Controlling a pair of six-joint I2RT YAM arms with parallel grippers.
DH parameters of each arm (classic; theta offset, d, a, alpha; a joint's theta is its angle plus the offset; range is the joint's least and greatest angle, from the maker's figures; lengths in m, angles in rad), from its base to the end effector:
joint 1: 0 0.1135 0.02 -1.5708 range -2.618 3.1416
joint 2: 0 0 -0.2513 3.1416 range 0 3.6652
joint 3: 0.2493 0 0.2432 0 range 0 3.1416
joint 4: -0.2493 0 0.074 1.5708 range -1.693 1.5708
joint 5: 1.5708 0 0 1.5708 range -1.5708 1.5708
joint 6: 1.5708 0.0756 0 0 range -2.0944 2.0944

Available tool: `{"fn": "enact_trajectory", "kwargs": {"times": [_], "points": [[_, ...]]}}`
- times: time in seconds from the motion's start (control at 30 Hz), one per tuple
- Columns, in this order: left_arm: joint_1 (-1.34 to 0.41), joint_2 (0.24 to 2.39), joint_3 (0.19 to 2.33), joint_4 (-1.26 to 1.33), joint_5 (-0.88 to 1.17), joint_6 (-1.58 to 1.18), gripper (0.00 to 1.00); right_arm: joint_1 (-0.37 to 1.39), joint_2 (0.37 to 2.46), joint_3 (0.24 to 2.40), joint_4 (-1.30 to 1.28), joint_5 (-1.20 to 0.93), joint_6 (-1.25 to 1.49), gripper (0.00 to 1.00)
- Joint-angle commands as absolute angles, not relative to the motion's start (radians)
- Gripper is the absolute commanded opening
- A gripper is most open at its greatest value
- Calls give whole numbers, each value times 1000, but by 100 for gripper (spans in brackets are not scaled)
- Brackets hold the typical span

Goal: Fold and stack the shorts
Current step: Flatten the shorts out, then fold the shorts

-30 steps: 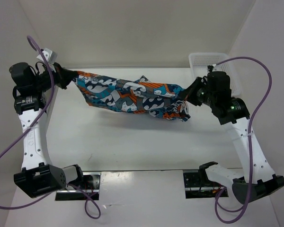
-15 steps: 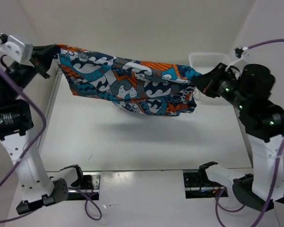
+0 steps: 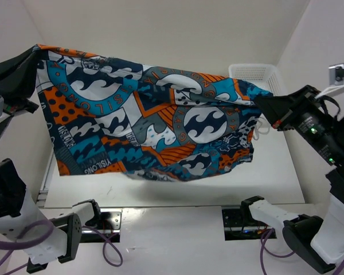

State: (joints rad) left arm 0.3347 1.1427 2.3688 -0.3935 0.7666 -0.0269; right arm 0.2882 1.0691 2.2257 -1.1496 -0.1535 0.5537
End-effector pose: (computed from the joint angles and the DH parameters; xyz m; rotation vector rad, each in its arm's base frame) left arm 0.0411 -0.0412 0.6792 0.5906 0.8180 -0.0015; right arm 0.0809 0.0360 0.5748 0.0897 1.6154 0.7770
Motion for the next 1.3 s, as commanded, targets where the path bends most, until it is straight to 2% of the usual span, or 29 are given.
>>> {"fn": "enact_trajectory", "kwargs": {"times": [0.0,0.27,0.4,0.5,0.63,0.73,0.87,0.97,1.1,1.27], "points": [[347,1192,2256,-439,692,0,0,285,1085,2107,-1184,-91,549,0],[322,1160,1764,-347,704,0,0,285,1137,1739,-948,-41,558,0],[322,1202,1538,-236,715,0,0,285,1277,1646,-826,-32,549,0],[322,1284,1459,-198,715,0,0,285,1370,1595,-714,-43,549,0],[322,1426,1457,-189,692,0,0,285,1637,1635,-646,-66,539,0],[322,1535,1479,-161,692,0,0,276,1774,1745,-637,-93,528,0],[322,1650,1516,-137,702,0,0,264,2021,1993,-689,-132,519,0],[322,1663,1516,-137,716,0,0,255,2106,2115,-738,-182,518,0],[322,1609,1459,-137,756,0,0,255,2083,2083,-738,-207,529,0],[310,1389,1217,-48,770,0,0,255,1944,1830,-657,-229,540,0]]}}
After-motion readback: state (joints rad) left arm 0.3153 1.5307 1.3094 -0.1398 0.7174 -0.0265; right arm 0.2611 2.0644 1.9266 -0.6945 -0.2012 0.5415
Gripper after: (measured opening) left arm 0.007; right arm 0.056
